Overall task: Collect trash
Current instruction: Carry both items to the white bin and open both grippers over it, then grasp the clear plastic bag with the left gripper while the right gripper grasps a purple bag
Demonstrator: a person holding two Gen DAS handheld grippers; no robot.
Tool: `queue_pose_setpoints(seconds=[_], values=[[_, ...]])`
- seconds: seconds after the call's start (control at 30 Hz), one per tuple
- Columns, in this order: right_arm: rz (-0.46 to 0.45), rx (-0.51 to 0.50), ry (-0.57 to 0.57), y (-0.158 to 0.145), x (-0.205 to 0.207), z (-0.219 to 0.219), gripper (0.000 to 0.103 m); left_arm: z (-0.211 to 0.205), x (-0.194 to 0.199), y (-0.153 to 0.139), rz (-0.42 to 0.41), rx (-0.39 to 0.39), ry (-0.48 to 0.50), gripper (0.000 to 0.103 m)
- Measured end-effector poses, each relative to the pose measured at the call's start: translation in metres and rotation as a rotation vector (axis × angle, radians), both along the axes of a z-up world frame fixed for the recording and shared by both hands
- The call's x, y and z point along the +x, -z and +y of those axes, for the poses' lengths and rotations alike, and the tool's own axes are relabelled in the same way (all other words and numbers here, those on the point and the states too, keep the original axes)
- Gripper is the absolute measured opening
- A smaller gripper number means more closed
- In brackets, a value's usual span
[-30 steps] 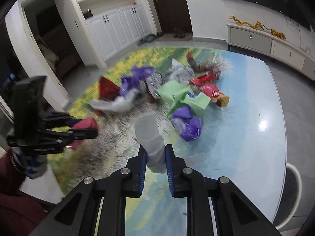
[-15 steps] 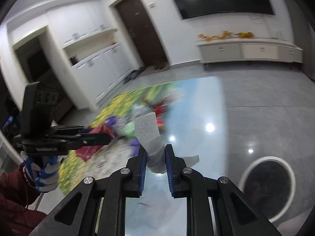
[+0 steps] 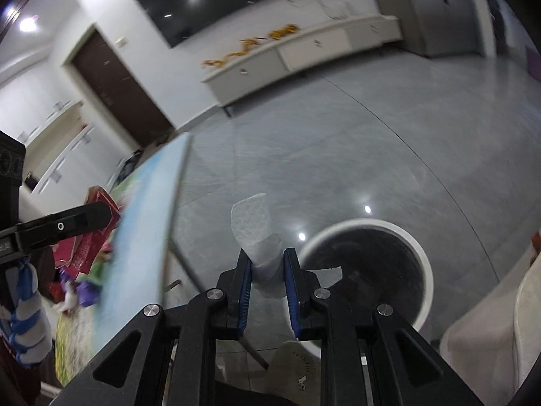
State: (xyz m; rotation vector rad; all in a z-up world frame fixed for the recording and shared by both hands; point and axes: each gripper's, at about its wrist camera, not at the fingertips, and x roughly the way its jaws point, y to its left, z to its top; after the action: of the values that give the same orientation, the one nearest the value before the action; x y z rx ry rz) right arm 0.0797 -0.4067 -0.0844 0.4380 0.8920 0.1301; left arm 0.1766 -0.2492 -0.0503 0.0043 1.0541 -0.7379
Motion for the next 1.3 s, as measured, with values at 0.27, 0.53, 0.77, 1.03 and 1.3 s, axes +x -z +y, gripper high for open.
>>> queue_pose_setpoints(seconds=[0.27,0.53,0.77,1.03,1.3], values=[[0.094,0.002,0.068,0.045,0.011,-0.036,0.020,-0.047,0.033,0.055,0.139,-0.029,0.004,0.036],[0.141,-0.007,0.126,0.061,0.010,-0.052,0.040,-0.054,0.036,0.066,0.151,-0.038,-0.007,0.050],[0.106,-0.028,0.163,0.041,-0.007,-0.050,0.042,-0.036,0.016,0.035,0.041,-0.034,-0.021,0.050],[-0.057,-0.067,0.199,-0.032,-0.029,-0.034,0.049,0.016,-0.018,-0.032,-0.158,-0.070,-0.093,0.050],[-0.286,-0.143,0.177,-0.132,-0.067,0.022,0.089,0.097,-0.061,-0.083,-0.302,-0.066,-0.141,0.050]])
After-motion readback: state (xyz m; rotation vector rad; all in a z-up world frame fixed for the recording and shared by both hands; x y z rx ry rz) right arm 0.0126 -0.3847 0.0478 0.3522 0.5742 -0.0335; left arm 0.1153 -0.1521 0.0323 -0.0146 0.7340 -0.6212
